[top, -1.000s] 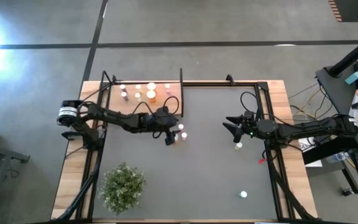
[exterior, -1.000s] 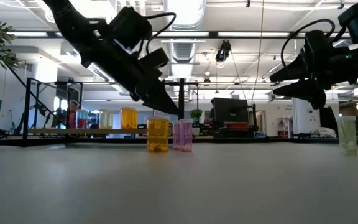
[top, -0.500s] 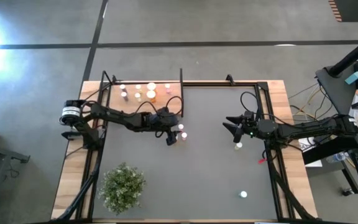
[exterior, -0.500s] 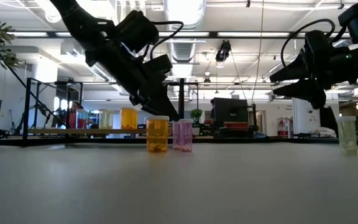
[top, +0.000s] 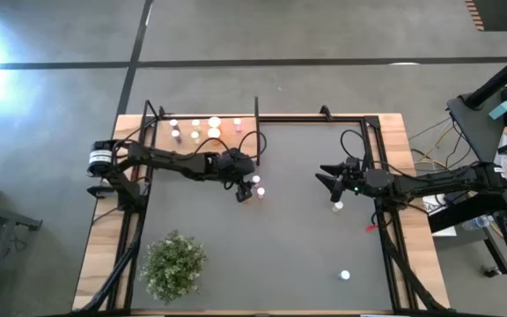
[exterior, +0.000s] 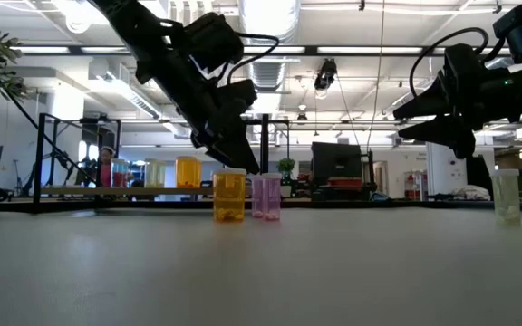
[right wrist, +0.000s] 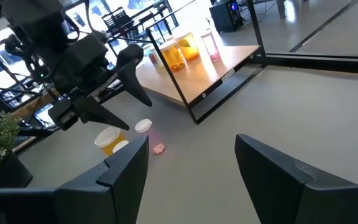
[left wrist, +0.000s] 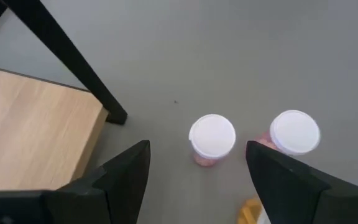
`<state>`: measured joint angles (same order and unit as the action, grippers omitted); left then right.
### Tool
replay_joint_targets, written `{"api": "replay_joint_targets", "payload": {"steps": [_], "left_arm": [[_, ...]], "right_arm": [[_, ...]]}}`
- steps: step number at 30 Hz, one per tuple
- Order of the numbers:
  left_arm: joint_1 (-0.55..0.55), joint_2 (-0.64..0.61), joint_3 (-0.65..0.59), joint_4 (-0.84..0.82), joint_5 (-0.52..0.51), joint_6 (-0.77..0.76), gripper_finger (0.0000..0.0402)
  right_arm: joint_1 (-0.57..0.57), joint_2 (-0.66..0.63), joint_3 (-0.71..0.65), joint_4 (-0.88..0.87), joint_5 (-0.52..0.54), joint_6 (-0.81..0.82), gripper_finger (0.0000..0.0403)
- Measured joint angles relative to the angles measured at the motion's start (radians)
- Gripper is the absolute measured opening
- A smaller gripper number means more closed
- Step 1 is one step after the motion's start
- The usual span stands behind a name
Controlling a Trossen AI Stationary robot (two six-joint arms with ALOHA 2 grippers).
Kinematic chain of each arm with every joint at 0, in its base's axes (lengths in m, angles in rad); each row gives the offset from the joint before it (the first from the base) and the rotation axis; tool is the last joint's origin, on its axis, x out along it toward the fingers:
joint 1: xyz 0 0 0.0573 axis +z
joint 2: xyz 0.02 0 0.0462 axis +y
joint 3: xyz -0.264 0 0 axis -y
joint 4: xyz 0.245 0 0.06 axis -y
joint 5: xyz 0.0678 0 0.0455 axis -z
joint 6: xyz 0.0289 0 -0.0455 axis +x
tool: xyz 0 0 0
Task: Pick and place medicine bottles onto shelf by color
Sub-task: Put the top pink pill bottle on the shelf
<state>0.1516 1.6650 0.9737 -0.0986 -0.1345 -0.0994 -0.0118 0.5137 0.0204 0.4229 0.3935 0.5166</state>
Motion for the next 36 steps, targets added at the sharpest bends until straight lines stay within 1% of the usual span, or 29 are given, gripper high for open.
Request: {"api": "replay_joint_targets", "payload": {"steps": [5, 12, 19, 22, 36], "left_arm": [[0.000, 0.036, 0.021, -0.011, 0.025, -0.027, 0.0249], [0.000, 0.089, 0.096, -0.070, 0.030, -0.026, 0.0249], [0.000, 0.102, 0.114, -0.101, 0.036, -0.026, 0.0248], [0.002, 0.102, 0.114, -0.101, 0.036, -0.026, 0.0238], [0.003, 0.101, 0.114, -0.090, 0.035, -0.026, 0.0170]], "right_arm": [[0.000, 0.000, 0.000, 0.000, 0.000, 0.000, 0.0228], [0.000, 0.000, 0.000, -0.001, 0.000, 0.000, 0.0228], [0.000, 0.005, 0.000, -0.001, 0.000, 0.000, 0.0228], [0.000, 0.006, 0.000, -0.001, 0.000, 0.000, 0.0228], [0.000, 0.006, 0.000, 0.000, 0.000, 0.000, 0.0228]]}}
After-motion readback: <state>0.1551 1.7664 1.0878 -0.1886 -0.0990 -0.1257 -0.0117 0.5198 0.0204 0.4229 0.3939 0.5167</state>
